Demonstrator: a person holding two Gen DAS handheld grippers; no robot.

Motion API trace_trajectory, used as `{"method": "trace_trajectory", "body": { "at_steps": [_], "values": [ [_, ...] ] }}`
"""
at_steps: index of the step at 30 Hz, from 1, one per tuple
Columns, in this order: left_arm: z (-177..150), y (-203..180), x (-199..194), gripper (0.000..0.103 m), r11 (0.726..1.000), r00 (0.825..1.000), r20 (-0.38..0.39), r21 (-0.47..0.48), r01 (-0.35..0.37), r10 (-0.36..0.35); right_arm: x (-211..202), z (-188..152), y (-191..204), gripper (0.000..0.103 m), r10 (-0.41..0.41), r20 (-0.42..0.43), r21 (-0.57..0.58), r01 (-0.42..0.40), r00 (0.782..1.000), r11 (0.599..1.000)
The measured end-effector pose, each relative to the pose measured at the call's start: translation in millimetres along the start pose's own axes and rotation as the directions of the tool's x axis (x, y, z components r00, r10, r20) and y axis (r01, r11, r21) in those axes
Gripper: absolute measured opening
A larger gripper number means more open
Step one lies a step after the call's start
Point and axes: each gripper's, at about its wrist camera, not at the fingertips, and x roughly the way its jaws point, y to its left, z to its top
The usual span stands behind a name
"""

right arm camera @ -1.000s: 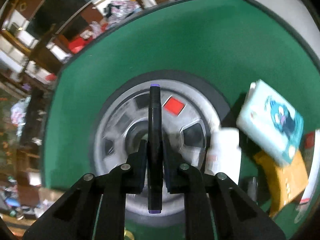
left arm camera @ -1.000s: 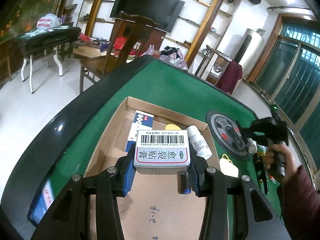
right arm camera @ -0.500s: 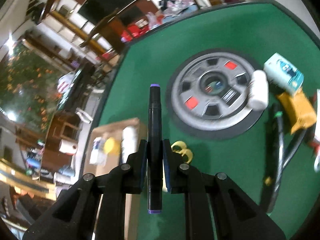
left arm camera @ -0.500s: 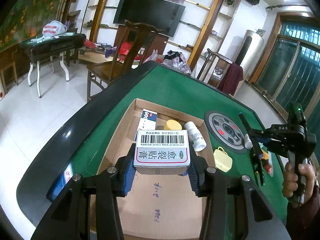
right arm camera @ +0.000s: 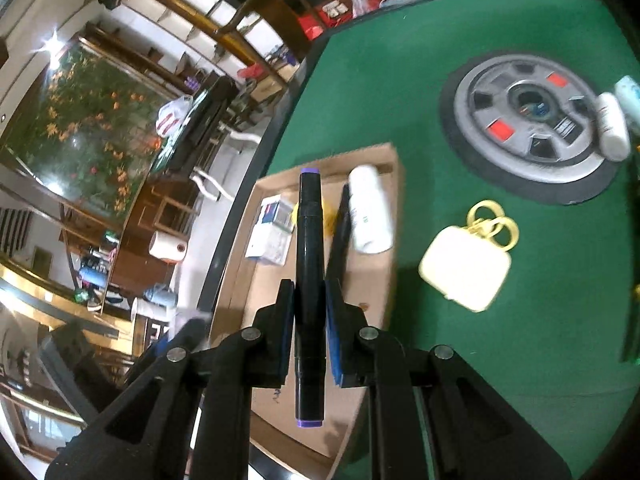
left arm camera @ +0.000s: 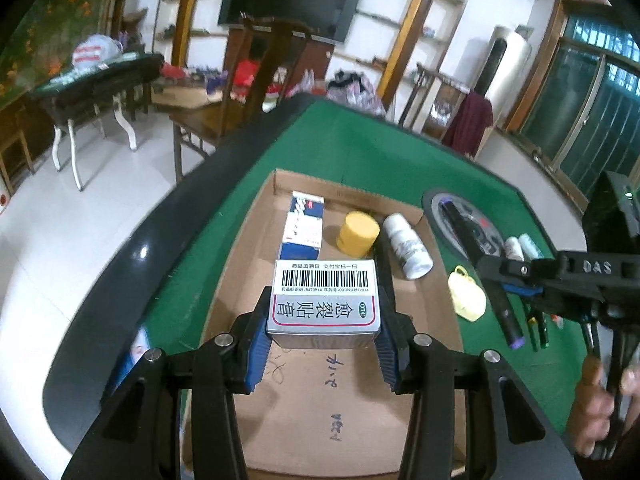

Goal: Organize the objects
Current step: 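Lower the barcode box into the tray with the left gripper while the right gripper places the marker there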

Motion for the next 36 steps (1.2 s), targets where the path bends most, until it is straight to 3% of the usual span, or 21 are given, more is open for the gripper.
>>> {"method": "trace_trajectory", "body": {
  "at_steps": [13,23,28,36],
  "values": [
    [6,-16,66,0.040,0.995,0.988,-0.149,0.092,-0.026,0.040,45,-13,-2,0.013,-0.109,-0.068,-0.027,0.108,0.992,0.994],
    [15,-12,90,0.041,0.996,0.968,-0.235,0.052,-0.074,0.085,53,-7,-14,0.013,-0.193,-0.064,-0.010,0.193,0.979,0.981],
    [19,-16,92,0.042,0.994,0.966,-0.238,0.048,-0.095,0.104,51,-3,-13,0.013,-0.222,-0.045,-0.018,0.221,0.974,0.975],
    [26,-23,101,0.052,0.990,0.962,-0.236,0.068,-0.125,0.138,51,5,-15,0.013,-0.271,0.000,-0.014,0.271,0.963,0.962]
  ]
}}
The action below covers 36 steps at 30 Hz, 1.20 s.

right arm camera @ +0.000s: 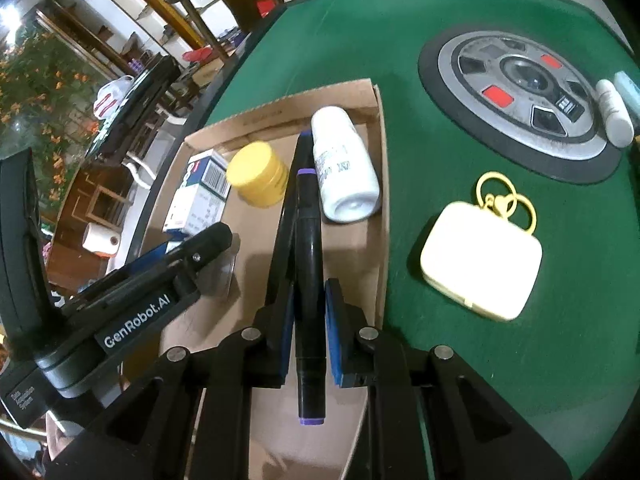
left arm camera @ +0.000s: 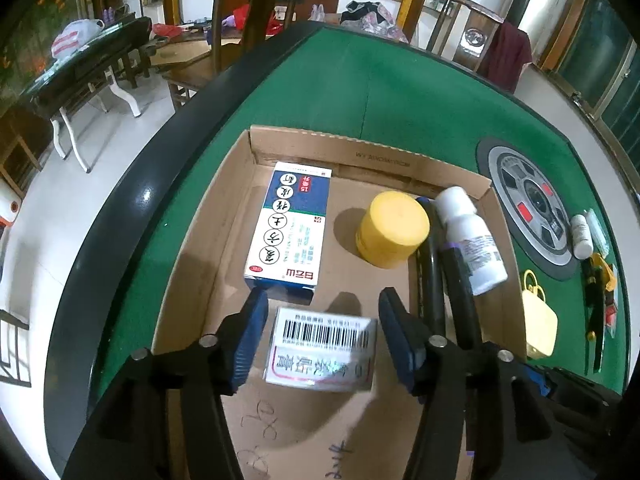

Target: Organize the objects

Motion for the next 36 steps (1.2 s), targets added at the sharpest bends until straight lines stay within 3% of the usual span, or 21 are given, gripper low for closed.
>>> {"method": "trace_trajectory", "body": {
  "at_steps": [9,13,19,23,27,30,33,36],
  "values": [
    [-4,8,-8,0.052,0.998,0.999,0.009,-0.043,0.050,-0.049,4,6,8,0.013,-0.060,0.021,-0.045,0.061,0.998,0.997],
    [-5,11,-21,0.054,0.995,0.997,0.043,-0.064,0.074,-0.071,2,6,4,0.013,-0.036,0.017,-0.029,0.037,0.999,0.999],
    [-15,14,-46,0.055,0.993,0.991,0.101,-0.075,0.095,-0.087,-27,2,0,0.013,-0.027,0.062,-0.046,0.030,0.998,0.998],
    [-23,15,-67,0.055,0.983,0.981,0.130,-0.093,0.157,-0.144,-67,-4,-6,0.013,-0.029,0.123,-0.088,0.040,0.992,0.995],
    [-35,8,-118,0.055,0.958,0.943,0.219,-0.079,0.274,-0.252,-139,-18,-28,0.013,-0.025,0.229,-0.097,0.048,0.973,0.994],
    [-46,-2,-177,0.055,0.928,0.876,0.337,-0.016,0.371,-0.344,-208,-32,-44,0.013,-0.049,0.341,-0.079,0.080,0.939,0.994],
    [-54,-13,-225,0.055,0.911,0.812,0.431,0.064,0.407,-0.393,-284,-52,-59,0.013,-0.090,0.454,-0.056,0.129,0.886,0.990],
    [-58,-26,-275,0.055,0.882,0.737,0.499,0.142,0.450,-0.456,-347,-61,-71,0.014,-0.105,0.533,-0.033,0.144,0.840,0.989]
  ]
}}
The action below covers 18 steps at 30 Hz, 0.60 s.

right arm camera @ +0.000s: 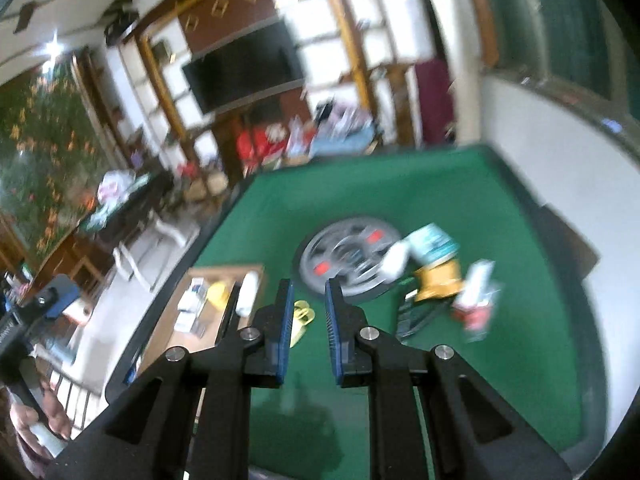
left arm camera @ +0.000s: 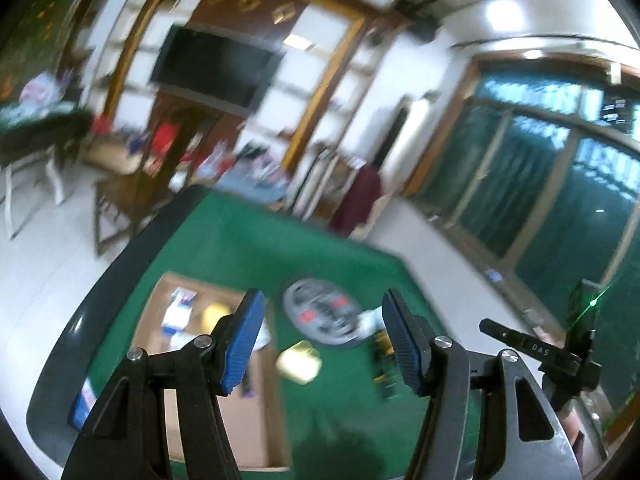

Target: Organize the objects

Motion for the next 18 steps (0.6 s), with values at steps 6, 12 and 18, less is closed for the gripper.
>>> {"method": "trace_trajectory", "body": {
  "at_steps": [6,12,18],
  "values": [
    [53,-61,-78,0.056,0.983,0.971,0.165,0.091,0.162,-0.175,-134,48,-22,0.014,-0.009,0.195,0.016,0.006,0.981,1.000],
    [124,-106,-163,0.059,0.961,0.915,0.400,0.270,-0.064,-0.052,-250,95,6,0.023,-0.128,0.343,-0.051,0.154,0.931,0.987],
    [188,-111,-204,0.062,0.861,0.820,0.526,0.285,-0.421,0.227,-318,150,30,0.043,-0.309,0.413,-0.029,0.351,0.857,0.936]
  ]
}}
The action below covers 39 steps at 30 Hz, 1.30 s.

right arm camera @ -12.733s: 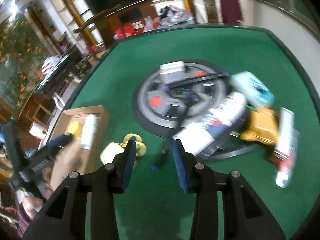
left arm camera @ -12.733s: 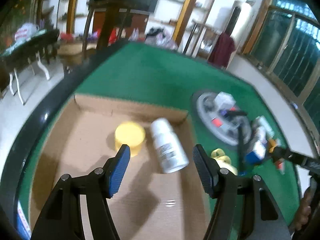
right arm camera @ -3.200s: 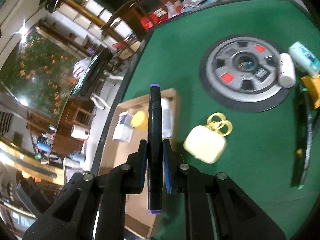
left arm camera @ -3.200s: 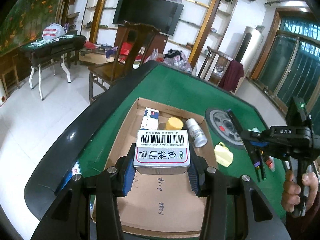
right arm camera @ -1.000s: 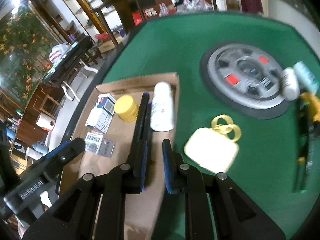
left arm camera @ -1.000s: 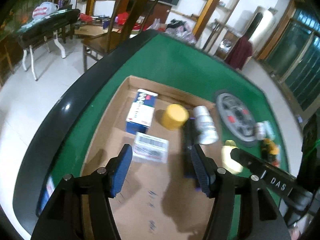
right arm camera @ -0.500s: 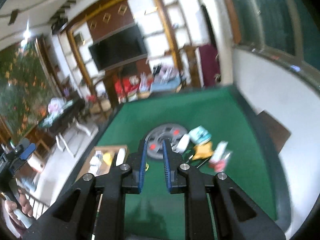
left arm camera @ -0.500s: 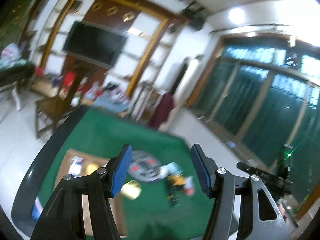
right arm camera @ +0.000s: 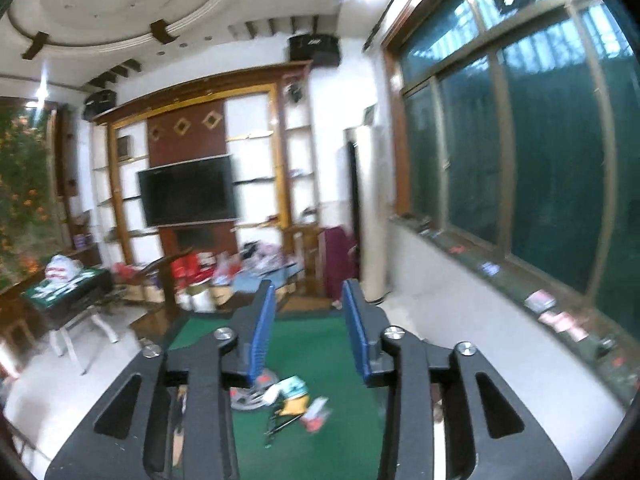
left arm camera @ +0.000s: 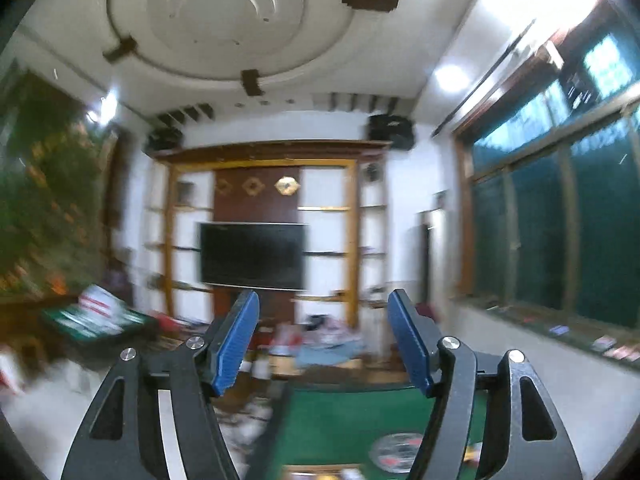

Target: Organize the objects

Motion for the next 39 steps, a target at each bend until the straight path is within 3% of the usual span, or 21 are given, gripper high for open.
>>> {"method": "trace_trajectory", "body": {
  "at_steps": [2,3,6,9,11,14,16,17,19,20,21,24,27,28,34,37,39],
  "values": [
    [6,4,8,0.067,0.993,0.995,0.016,0.067,-0.102,0.101,3,11,-6,0.056,-0.055,-0.003,-0.009,0.055,0.999,0.998],
    [6,5,11,0.079,0.985,0.990,0.023,0.103,-0.140,0.138,9,14,-8,0.058,-0.091,-0.010,-0.014,0.091,0.996,0.996],
    [-13,3,26,0.091,0.972,0.983,0.017,0.152,-0.181,0.181,35,1,-20,0.060,-0.120,-0.039,-0.012,0.119,0.992,0.993],
    [-53,-8,54,0.092,0.983,0.990,-0.084,0.159,-0.094,0.109,78,-40,-37,0.066,-0.093,-0.132,0.019,0.096,0.987,0.995],
    [-88,-29,77,0.092,0.985,0.986,-0.159,0.170,-0.023,0.051,120,-79,-40,0.066,-0.074,-0.230,0.021,0.081,0.971,0.997],
    [-141,-75,102,0.092,0.980,0.959,-0.273,0.160,0.119,-0.072,176,-150,-36,0.066,-0.039,-0.334,0.021,0.048,0.942,0.999],
    [-179,-108,120,0.092,0.969,0.927,-0.338,0.123,0.214,-0.161,203,-186,-40,0.066,0.009,-0.394,0.043,0.008,0.919,0.999],
    [-195,-124,123,0.092,0.962,0.909,-0.365,0.102,0.254,-0.201,224,-215,-36,0.065,0.057,-0.437,0.071,-0.028,0.898,0.997],
    [-236,-158,144,0.092,0.940,0.850,-0.436,0.028,0.341,-0.295,253,-255,-34,0.065,0.116,-0.487,0.109,-0.072,0.865,0.991],
    [-245,-174,144,0.092,0.932,0.829,-0.458,0.001,0.361,-0.321,268,-272,-32,0.065,0.140,-0.507,0.124,-0.089,0.850,0.988],
    [-269,-190,161,0.092,0.919,0.787,-0.499,-0.055,0.389,-0.363,279,-282,-32,0.065,0.156,-0.520,0.135,-0.100,0.840,0.986],
    [-317,-221,186,0.091,0.910,0.686,-0.608,-0.171,0.378,-0.399,315,-329,-28,0.065,0.216,-0.573,0.193,-0.126,0.790,0.973],
    [-372,-259,217,0.091,0.897,0.558,-0.709,-0.269,0.350,-0.430,343,-363,-24,0.065,0.237,-0.605,0.218,-0.128,0.760,0.968],
    [-383,-270,222,0.091,0.899,0.541,-0.726,-0.269,0.346,-0.425,342,-366,-23,0.065,0.234,-0.608,0.215,-0.126,0.759,0.968],
    [-433,-320,238,0.087,0.915,0.517,-0.768,-0.226,0.334,-0.378,362,-391,-23,0.065,0.249,-0.628,0.215,-0.143,0.737,0.966],
    [-440,-339,250,0.074,0.920,0.500,-0.787,-0.215,0.328,-0.362,366,-399,-27,0.065,0.261,-0.627,0.231,-0.145,0.734,0.962],
    [-456,-346,257,0.058,0.923,0.485,-0.803,-0.202,0.328,-0.348,365,-402,-31,0.065,0.266,-0.627,0.239,-0.144,0.732,0.960]
  ]
}}
